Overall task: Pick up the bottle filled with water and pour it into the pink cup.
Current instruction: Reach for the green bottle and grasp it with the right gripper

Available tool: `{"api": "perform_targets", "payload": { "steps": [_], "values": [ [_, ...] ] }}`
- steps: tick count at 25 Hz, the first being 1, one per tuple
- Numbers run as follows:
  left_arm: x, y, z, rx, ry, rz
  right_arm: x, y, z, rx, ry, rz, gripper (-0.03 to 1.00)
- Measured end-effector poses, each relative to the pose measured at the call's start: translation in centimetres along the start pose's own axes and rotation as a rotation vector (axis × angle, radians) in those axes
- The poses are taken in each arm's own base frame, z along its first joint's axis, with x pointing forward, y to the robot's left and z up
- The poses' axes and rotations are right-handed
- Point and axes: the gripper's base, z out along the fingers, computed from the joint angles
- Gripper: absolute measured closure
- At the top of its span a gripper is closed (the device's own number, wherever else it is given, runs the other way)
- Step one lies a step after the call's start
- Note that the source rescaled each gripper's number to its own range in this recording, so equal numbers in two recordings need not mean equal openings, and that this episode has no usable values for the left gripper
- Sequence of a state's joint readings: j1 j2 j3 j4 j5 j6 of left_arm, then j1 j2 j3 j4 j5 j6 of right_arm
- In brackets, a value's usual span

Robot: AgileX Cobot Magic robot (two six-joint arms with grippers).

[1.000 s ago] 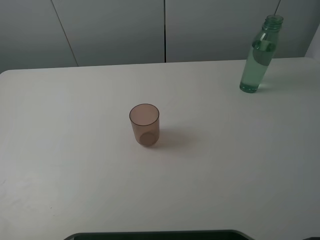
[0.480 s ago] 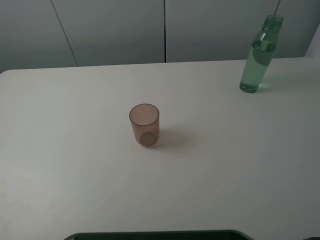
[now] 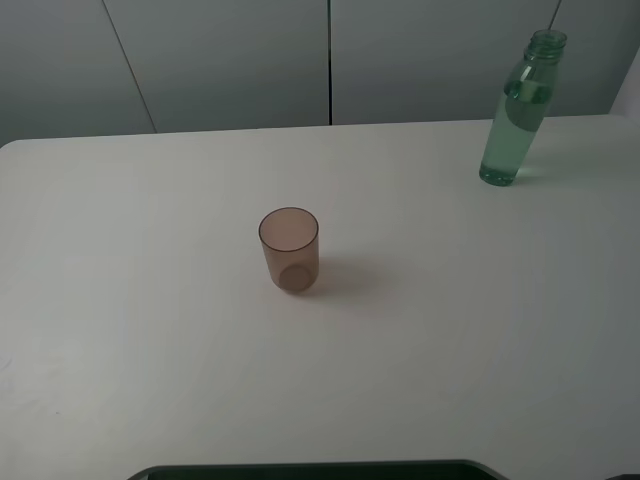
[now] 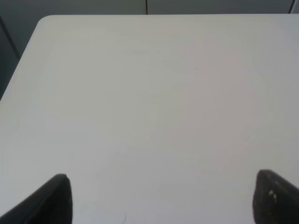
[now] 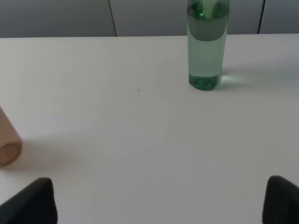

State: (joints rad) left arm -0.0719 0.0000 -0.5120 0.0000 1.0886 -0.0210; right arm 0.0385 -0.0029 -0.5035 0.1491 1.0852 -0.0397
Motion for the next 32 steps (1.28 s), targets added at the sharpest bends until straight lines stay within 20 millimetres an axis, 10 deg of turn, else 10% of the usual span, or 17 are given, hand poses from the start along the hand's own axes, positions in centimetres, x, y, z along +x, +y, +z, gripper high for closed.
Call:
{"api": "perform_targets", "payload": {
  "steps": [19,25,32],
  "values": [
    [0.0,0.0,0.0,0.000,0.000,0.000,-1.3,0.0,-0.4,0.009,-0.128,0.018,-0.03],
    [0.0,0.0,0.0,0.000,0.000,0.000,-4.8,-0.3,0.3,0.022,-0.359,0.027,-0.03],
    [0.0,0.0,0.0,0.000,0.000,0.000,-9.7,-1.3,5.5,0.076,-0.427,-0.015,-0.03]
  ]
}}
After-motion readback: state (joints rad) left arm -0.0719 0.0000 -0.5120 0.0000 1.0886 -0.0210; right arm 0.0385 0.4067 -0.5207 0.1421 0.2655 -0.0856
